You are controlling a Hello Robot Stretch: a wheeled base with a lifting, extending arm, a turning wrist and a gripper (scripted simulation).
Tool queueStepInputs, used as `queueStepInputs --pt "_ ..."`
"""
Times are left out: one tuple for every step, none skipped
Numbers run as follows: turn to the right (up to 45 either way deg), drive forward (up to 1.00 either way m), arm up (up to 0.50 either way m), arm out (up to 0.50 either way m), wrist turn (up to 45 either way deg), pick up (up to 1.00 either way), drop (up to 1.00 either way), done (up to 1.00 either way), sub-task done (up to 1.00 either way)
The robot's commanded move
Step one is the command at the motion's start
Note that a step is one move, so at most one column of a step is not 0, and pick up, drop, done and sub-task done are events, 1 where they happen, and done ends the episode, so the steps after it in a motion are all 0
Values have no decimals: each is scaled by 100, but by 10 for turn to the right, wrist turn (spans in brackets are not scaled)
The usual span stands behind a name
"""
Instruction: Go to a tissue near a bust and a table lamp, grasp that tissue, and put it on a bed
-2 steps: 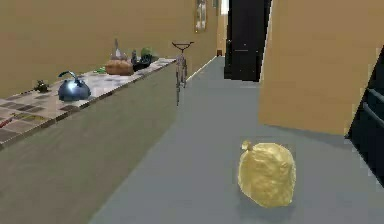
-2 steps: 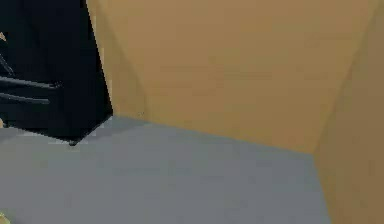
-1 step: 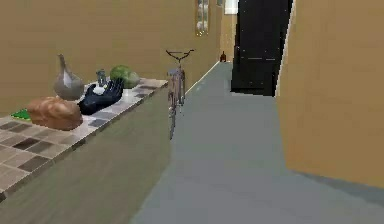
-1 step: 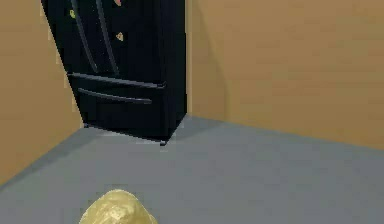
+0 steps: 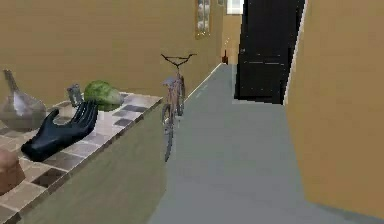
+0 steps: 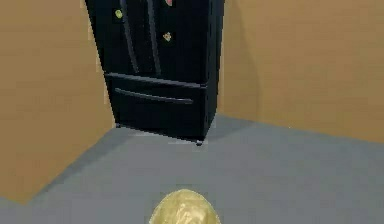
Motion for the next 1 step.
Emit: queueStepInputs --pt "90 0 0 0 0 0 0 0 0"
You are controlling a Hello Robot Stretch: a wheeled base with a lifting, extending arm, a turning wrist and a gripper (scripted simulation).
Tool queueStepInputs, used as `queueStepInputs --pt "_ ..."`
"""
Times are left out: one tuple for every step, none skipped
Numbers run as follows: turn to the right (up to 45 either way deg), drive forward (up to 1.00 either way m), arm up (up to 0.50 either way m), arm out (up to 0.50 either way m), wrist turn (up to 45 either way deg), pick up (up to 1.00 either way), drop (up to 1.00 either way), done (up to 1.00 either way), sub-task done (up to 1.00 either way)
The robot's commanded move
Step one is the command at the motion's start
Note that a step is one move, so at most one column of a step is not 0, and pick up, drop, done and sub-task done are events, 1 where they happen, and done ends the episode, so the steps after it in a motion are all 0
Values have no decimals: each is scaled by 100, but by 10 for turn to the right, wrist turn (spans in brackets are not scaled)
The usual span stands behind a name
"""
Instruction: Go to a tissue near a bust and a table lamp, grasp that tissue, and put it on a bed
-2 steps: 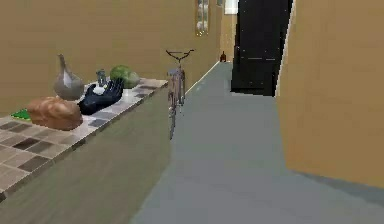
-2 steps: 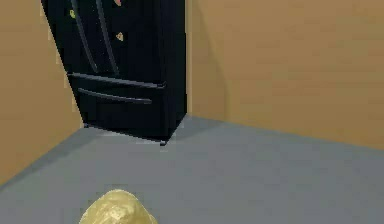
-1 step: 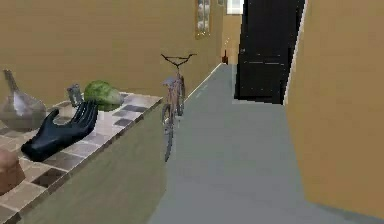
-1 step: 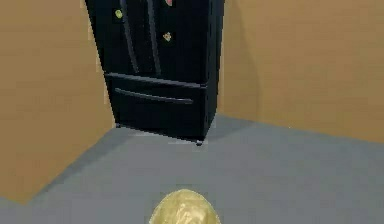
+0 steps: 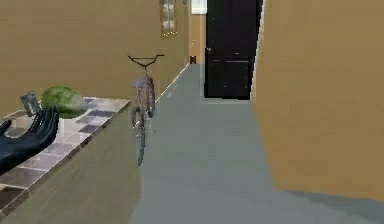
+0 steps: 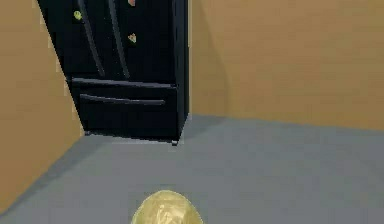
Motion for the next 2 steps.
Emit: queueStepInputs --pt "0 100 0 0 0 0 0 0 0" --pt "30 0 0 0 0 0 0 0 0"
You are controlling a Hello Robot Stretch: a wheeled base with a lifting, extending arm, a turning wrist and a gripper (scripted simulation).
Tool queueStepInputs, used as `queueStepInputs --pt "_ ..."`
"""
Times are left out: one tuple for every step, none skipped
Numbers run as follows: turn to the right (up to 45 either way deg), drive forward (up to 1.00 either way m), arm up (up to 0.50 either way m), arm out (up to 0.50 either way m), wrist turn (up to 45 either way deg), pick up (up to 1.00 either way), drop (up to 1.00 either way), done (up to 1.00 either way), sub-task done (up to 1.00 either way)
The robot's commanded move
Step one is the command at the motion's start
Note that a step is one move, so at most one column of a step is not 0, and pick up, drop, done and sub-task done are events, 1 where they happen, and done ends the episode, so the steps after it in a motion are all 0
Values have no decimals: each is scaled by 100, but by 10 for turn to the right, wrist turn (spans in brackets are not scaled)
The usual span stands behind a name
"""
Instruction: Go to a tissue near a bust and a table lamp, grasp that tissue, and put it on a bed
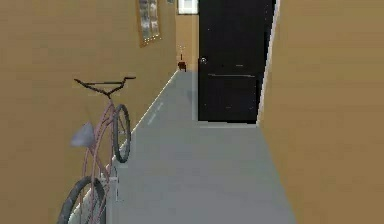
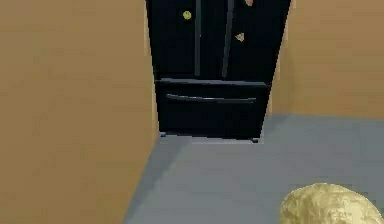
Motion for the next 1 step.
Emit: queueStepInputs --pt "0 100 0 0 0 0 0 0 0"
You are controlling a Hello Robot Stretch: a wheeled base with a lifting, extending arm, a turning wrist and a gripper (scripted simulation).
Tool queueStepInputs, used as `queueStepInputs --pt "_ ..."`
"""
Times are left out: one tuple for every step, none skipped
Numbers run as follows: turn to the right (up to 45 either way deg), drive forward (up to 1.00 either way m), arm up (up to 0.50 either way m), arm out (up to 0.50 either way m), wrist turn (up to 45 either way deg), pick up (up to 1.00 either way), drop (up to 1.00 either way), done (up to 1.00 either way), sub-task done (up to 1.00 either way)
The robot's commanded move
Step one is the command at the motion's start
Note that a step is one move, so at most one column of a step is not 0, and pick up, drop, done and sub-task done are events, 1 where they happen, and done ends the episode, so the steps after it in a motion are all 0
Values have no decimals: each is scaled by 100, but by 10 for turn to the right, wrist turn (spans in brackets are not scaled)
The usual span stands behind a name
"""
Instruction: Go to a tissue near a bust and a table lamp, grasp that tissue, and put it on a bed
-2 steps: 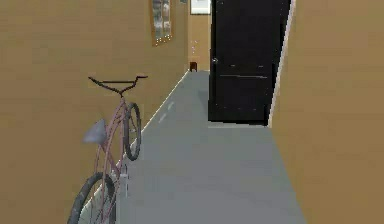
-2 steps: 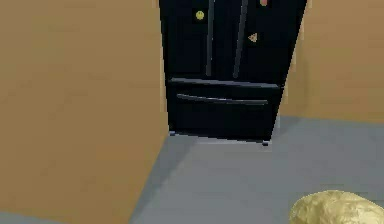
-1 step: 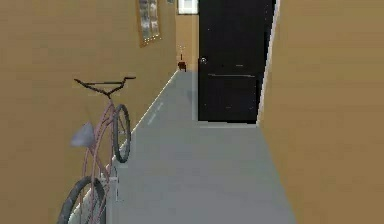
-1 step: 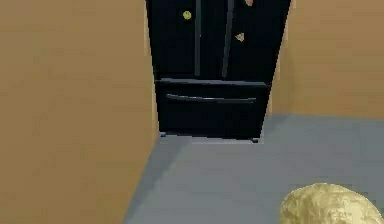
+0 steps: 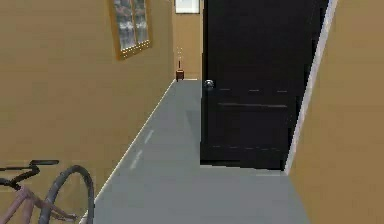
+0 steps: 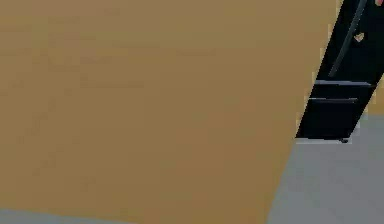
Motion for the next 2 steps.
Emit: queueStepInputs --pt "0 70 0 0 0 0 0 0 0" --pt "-210 0 0 0 0 0 0 0 0"
